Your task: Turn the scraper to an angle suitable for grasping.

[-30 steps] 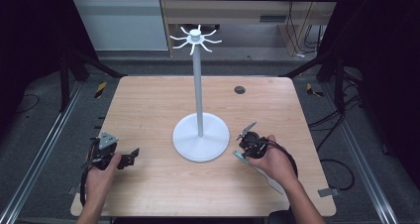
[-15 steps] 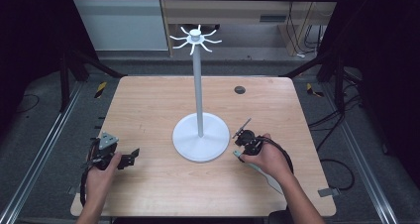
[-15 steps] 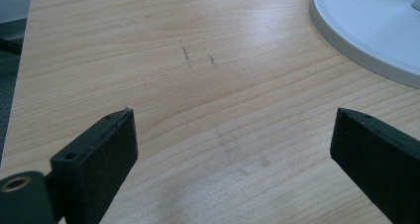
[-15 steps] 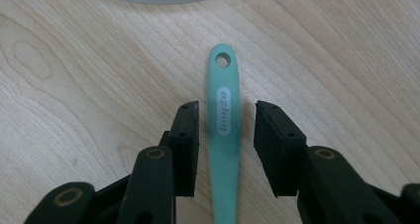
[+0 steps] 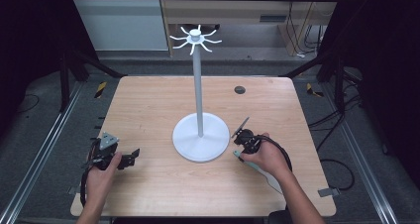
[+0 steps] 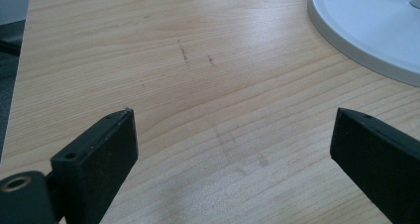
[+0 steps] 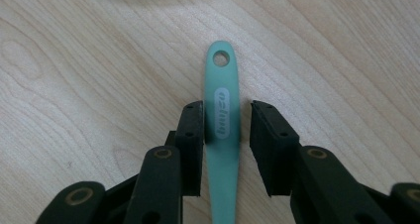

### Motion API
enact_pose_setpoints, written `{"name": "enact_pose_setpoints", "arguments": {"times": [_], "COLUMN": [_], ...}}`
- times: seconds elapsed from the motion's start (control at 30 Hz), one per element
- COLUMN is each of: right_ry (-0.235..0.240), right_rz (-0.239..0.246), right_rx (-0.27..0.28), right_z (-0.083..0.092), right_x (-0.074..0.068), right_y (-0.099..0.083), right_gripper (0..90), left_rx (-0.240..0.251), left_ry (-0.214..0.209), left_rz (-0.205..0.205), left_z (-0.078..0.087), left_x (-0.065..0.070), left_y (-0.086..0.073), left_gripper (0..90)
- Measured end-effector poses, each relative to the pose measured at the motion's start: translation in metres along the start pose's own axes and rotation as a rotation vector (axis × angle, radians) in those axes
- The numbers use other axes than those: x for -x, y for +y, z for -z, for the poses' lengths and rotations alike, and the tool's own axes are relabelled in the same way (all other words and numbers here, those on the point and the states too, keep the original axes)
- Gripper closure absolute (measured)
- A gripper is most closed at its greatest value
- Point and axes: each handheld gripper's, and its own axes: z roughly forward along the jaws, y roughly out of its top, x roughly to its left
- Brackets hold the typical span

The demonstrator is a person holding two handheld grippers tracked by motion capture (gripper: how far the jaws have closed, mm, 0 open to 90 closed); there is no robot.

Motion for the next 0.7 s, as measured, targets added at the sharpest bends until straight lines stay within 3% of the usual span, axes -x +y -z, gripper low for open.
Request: {"name": "enact_pose_setpoints", "arguments": {"times": [0.1,0.3,0.37,0.4,0.47,0.6,0.7], "right_ry": [0.002,0.018,0.012,0.021,0.019,0.013,0.028], "right_rz": [0.022,0.002,0.034,0.005,-0.001,0.02,-0.018], "right_rx": [0.003,-0.007,-0.004,-0.013,-0.017,0.032,0.083], "right_z": [-0.001,-0.002,-0.002,-0.001,-0.001,0.002,0.013], "right_x": [0.003,0.0,0.002,0.0,0.0,0.004,0.005], "right_y": [0.0,0.001,0.001,0.002,0.002,-0.001,-0.005], "right_gripper": [67.7,73.2,73.6,74.0,74.1,74.2,74.3], "left_rx": [0.0,0.002,0.0,0.0,0.0,0.003,0.0], "left_ry": [0.0,0.0,-0.002,0.0,0.0,0.0,0.001], "left_rz": [0.0,-0.003,-0.003,-0.004,-0.005,-0.004,-0.006], "left_z": [0.0,0.0,0.0,0.0,0.0,0.0,0.0], "left_x": [0.0,0.001,0.001,0.002,0.002,0.001,0.002], "left_y": [0.0,0.0,0.0,0.0,0.0,0.0,0.0], "left_gripper": [4.2,4.2,4.2,4.2,4.2,4.2,4.3]}}
